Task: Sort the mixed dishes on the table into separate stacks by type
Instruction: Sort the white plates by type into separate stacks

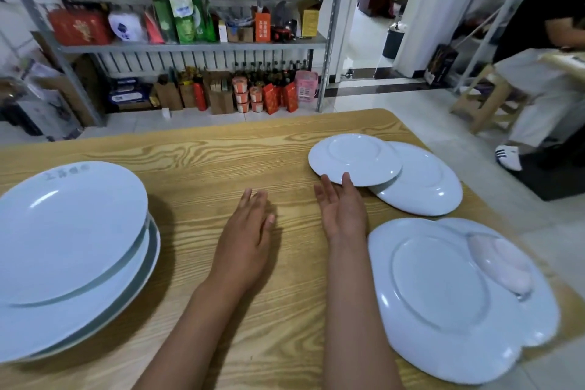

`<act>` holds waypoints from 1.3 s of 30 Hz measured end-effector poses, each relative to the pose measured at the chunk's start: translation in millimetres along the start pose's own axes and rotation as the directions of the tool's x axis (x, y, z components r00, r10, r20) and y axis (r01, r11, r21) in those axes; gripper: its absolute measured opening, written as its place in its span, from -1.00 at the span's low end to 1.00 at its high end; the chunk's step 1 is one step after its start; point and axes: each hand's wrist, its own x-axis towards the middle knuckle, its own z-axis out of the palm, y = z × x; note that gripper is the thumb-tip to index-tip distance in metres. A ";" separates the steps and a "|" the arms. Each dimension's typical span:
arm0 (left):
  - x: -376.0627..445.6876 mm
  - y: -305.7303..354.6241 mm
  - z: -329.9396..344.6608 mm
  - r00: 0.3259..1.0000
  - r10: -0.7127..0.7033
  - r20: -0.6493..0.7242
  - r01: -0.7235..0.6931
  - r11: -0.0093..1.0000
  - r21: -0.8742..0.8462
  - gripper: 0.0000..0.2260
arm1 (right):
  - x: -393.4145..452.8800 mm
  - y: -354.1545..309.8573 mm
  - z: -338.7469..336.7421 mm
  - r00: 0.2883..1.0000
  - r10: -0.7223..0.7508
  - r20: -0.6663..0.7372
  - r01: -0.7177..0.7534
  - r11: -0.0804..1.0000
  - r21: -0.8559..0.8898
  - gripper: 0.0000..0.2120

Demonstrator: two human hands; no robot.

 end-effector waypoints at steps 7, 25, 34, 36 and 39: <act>-1.9 3.1 -1.6 1.000 0.022 -0.017 -0.022 1.000 -0.007 -0.53 | -10.2 12.6 11.4 0.991 -0.131 0.033 0.135 0.973 -0.185 -0.92; -7.2 29.8 -60.4 0.893 0.206 -0.400 -0.132 0.970 0.206 -0.28 | -73.5 70.8 50.8 0.738 -0.339 0.583 0.663 0.522 -0.536 -0.81; -23.3 -1.1 -143.6 0.949 0.180 -0.258 -0.017 0.849 0.528 -0.55 | -115.8 85.7 54.6 0.520 -0.302 0.799 0.842 0.337 -0.420 -0.63; -40.0 -8.6 -166.9 0.965 0.126 -0.228 0.026 0.826 0.563 -0.58 | -132.2 98.4 61.1 0.489 -0.262 0.832 0.857 0.324 -0.402 -0.62; -68.1 -14.3 -201.8 0.971 0.037 -0.236 0.118 0.785 0.608 -0.56 | -161.3 115.6 72.7 0.461 -0.164 0.872 0.856 0.341 -0.388 -0.64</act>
